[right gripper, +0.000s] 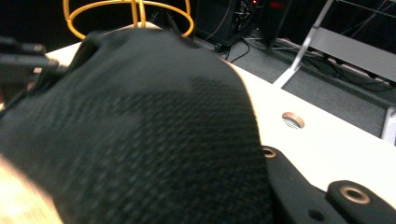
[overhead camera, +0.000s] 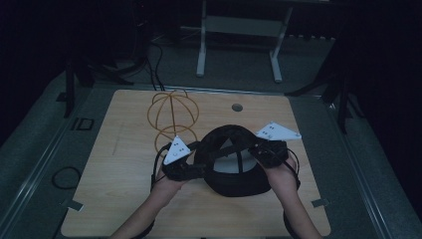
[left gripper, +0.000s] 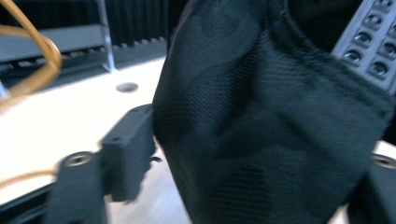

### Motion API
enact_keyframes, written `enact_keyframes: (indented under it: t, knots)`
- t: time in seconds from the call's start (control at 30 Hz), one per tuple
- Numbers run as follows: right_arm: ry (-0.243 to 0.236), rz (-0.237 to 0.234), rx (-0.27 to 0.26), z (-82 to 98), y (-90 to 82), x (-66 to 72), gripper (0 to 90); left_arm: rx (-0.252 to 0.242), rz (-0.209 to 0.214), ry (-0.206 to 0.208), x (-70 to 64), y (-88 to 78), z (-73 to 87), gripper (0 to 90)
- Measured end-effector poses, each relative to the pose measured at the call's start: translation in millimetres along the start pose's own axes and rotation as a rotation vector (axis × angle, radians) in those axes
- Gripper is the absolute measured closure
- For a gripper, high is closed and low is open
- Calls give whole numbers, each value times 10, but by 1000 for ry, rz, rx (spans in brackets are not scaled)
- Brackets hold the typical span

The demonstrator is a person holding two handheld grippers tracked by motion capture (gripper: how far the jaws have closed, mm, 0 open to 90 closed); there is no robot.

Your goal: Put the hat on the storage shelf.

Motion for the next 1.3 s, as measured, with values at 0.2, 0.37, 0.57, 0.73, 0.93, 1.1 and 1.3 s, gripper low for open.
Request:
enact_keyframes:
  t: [0.2,0.37,0.57,0.73,0.93,1.1,1.3]
  knots:
    - [-10,-21,-2,25,-9,43,888,-46,-63,-9,19,-33,-158,761]
    - [-4,-32,-15,69,-28,72,887,-58,-109,12,0,-67,-223,885]
    - [17,-45,-25,154,-62,86,884,-51,-105,37,-43,-86,-294,890]
    - [23,-50,-45,258,-128,113,826,-51,-107,72,-107,-105,-355,892]
    - [15,-61,-46,407,-201,171,714,-61,-116,87,-166,-95,-408,891]
    - [41,-113,-75,543,-293,183,523,-71,-97,102,-197,-108,-479,891]
    - [45,-176,-71,709,-382,231,441,-87,-107,150,-238,-152,-555,891]
Point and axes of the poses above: each handheld gripper's, and its own axes: y roughly forward along the jaws, z roughly out of its underside, x roughly to its left, the point moved 2 cm from there along y, roughly forward along the jaws, and after that the axes turned 9 degrees about -z, right-handed, at the moved point
